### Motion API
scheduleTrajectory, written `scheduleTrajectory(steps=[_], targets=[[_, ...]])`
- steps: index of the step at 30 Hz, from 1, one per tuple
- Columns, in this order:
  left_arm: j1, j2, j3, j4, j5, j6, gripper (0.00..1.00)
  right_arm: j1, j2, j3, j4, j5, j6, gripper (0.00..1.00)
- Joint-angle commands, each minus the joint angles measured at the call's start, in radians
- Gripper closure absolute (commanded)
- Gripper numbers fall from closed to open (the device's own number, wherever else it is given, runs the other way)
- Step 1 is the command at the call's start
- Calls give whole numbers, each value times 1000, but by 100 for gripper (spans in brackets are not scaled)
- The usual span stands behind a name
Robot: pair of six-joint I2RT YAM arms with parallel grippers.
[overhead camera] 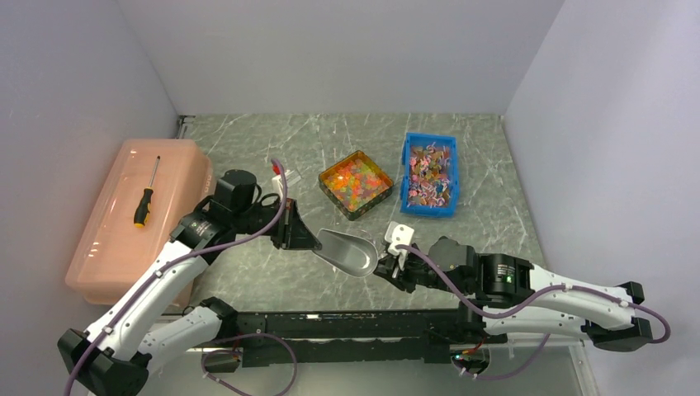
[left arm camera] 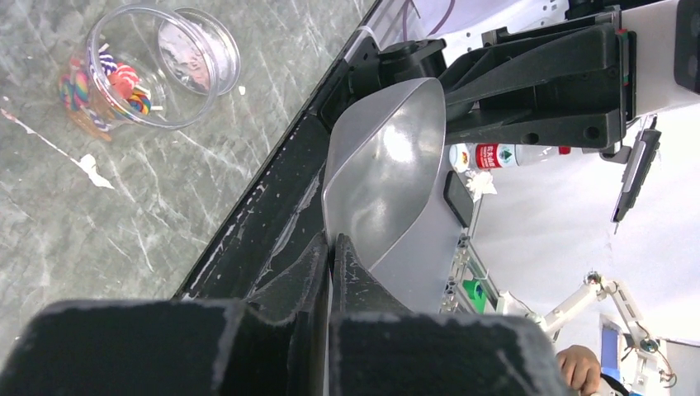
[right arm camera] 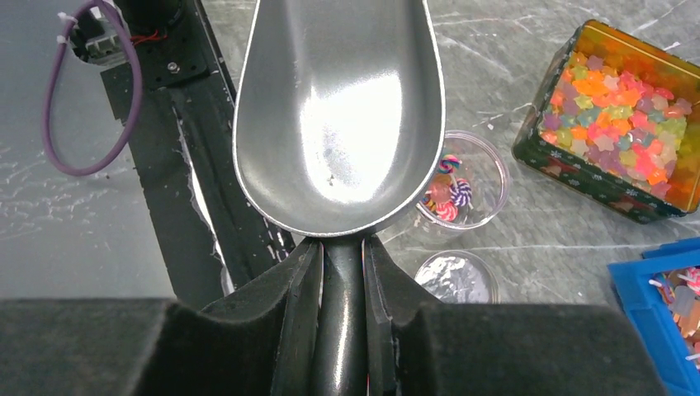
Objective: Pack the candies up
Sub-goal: Scoop the fake candies from the storage box.
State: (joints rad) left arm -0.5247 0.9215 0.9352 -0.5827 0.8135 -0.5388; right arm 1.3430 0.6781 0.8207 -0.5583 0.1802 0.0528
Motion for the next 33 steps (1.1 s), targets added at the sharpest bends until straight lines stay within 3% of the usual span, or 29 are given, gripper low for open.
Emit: scheduleTrajectory(steps=[1, 5, 13, 24, 25, 26, 33], targets=[[20, 15, -27, 17, -30, 42, 98, 13, -68, 36, 163, -46, -8, 100], [24, 27, -30, 22, -24, 40, 94, 14, -73, 27, 178, -54, -22, 100], [25, 47, 14, -8, -43, 61, 55, 15, -40, 32, 148, 0, -37, 100], [82, 36, 124, -111, -189, 141, 27, 13, 72, 172, -36, 127, 43, 100], [89, 28, 136, -121, -214, 149, 10, 13, 85, 185, -51, 136, 47, 100], [94, 19, 152, -135, -246, 158, 2, 12, 99, 198, -67, 145, 52, 100], [101, -53, 207, -176, -408, 197, 1, -52, 219, 282, -156, 149, 66, 100]])
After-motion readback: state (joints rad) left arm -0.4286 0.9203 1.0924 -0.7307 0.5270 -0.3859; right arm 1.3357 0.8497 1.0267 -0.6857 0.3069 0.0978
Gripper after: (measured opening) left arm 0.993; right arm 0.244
